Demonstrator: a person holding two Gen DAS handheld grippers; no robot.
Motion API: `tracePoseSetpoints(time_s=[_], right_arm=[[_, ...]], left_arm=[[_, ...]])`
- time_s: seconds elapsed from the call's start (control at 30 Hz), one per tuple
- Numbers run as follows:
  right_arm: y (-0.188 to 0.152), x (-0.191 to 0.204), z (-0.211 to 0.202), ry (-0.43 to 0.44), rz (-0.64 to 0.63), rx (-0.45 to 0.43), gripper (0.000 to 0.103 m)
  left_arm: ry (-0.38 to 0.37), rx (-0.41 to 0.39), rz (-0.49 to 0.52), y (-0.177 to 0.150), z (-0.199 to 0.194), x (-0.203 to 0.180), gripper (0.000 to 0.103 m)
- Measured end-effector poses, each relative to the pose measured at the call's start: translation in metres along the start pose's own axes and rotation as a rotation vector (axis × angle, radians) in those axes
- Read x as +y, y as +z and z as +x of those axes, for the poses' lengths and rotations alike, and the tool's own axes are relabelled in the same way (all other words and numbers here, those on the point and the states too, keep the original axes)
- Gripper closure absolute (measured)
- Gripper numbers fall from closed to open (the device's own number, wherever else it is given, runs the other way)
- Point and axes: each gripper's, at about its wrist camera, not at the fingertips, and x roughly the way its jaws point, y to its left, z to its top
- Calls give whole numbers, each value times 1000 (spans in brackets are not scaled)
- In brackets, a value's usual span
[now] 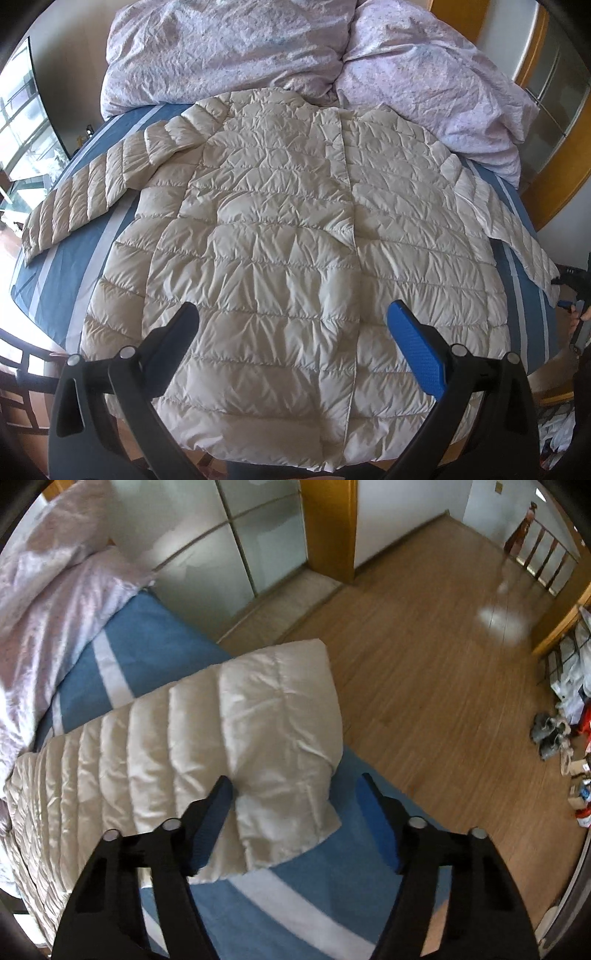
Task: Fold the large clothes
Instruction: 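Reach the right tool to the coat sleeve cuff and close on it, then lift the sleeve with the right tool and lay it across the coat body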
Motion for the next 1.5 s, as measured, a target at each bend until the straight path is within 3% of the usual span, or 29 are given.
tracePoseSetpoints(time_s=[0.2,0.27,0.37,0.57,0.8,1.03,1.17,1.5], right_arm=[[3,0,5,42,-8,-8,67],[1,5,6,54,-15,-11,84],[-3,16,1,46,-34,-27,95],[-9,58,-35,33,-109,-130,96],[-41,173,-88,189,-269,-182,96],[-115,317,-96,367,-444,-58,96],[-171,387,-86,376,-564,-2,96],[-255,473,-67,365,-658,77,96]], left_arm=[[14,-2,-22,1,1,8,2],[18,-3,-27,3,3,12,2],[18,2,-40,5,7,21,2],[34,-2,-45,18,12,45,2],[54,-23,-48,35,17,81,2],[61,-22,-83,50,24,127,2],[72,-13,-100,57,30,157,2],[76,9,-121,64,38,211,2]])
